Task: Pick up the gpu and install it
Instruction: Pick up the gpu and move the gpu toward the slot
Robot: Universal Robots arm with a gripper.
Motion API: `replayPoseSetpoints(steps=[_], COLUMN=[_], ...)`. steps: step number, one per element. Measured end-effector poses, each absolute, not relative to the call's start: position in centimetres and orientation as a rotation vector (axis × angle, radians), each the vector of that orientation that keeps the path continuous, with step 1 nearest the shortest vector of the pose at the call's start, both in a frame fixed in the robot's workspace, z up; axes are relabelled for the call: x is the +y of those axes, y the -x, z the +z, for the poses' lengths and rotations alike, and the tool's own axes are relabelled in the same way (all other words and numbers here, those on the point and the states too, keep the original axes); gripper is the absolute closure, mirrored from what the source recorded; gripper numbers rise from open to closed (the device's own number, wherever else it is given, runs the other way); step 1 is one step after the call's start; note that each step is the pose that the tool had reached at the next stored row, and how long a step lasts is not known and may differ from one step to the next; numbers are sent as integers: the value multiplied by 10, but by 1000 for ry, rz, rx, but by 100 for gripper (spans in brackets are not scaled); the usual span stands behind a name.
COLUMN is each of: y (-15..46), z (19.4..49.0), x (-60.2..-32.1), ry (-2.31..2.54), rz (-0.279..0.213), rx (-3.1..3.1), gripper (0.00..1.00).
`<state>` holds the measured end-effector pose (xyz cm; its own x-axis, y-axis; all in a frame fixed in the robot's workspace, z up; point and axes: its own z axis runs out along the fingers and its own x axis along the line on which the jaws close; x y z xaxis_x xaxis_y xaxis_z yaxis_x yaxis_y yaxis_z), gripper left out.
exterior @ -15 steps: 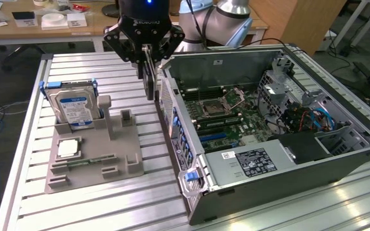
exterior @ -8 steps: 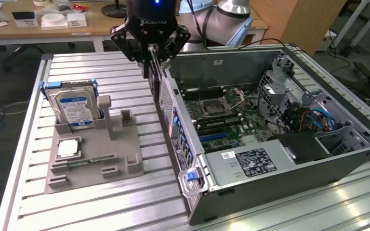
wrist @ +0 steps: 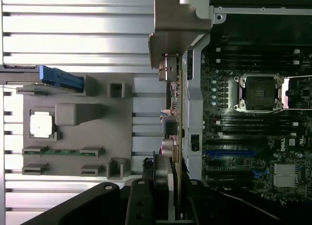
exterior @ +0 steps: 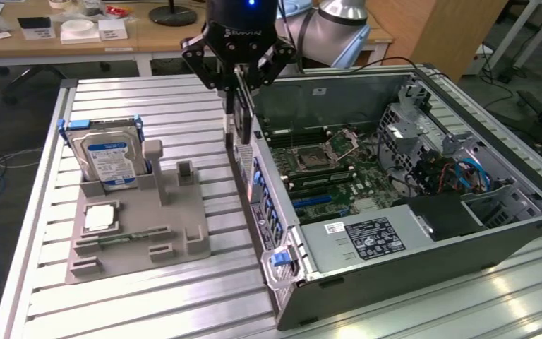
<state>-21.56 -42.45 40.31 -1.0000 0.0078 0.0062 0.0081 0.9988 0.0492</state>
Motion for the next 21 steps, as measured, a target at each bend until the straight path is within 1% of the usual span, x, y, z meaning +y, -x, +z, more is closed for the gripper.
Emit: replayPoseSetpoints(steps=[19,21], y=[175,172], z=[403,403], x=[-424,-424], ry=[12,12], rz=[-77,-69], rx=[-3135,-3135], gripper=[72,72])
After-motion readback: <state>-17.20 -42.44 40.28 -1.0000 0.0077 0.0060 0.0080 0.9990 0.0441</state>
